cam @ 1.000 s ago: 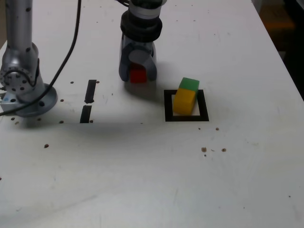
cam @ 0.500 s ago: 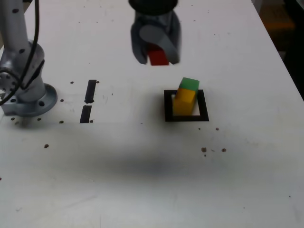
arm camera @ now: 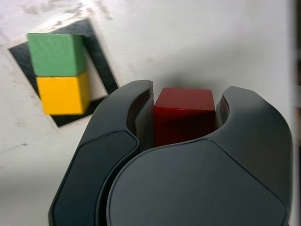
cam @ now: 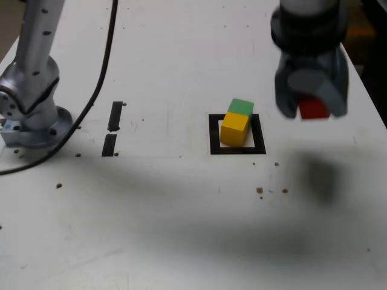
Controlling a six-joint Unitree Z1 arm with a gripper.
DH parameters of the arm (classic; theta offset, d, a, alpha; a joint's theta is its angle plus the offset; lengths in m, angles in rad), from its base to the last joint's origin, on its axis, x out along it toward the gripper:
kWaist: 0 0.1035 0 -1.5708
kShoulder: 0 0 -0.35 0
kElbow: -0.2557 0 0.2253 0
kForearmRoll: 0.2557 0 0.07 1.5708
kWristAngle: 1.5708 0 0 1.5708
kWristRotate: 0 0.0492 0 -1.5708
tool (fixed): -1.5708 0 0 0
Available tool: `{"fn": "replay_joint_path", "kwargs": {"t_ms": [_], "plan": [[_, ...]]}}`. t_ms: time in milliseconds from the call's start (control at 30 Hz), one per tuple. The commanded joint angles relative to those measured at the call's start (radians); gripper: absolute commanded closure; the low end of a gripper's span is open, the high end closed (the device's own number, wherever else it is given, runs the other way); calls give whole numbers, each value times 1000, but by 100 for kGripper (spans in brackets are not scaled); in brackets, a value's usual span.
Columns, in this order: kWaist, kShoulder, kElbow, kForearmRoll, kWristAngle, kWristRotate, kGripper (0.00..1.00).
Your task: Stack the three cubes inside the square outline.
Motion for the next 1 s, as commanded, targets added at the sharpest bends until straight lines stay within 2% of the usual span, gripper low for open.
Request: {"fn": "replay_joint_path", "kwargs": {"t_ms": [0,467,700,967], "plan": [[11,14,17,-9,1,3,90],[82,5,223,5,11,-1,90],[134,-45,353,10,45,-23,90],[177,-82,443,18,53,-36,90]]}}
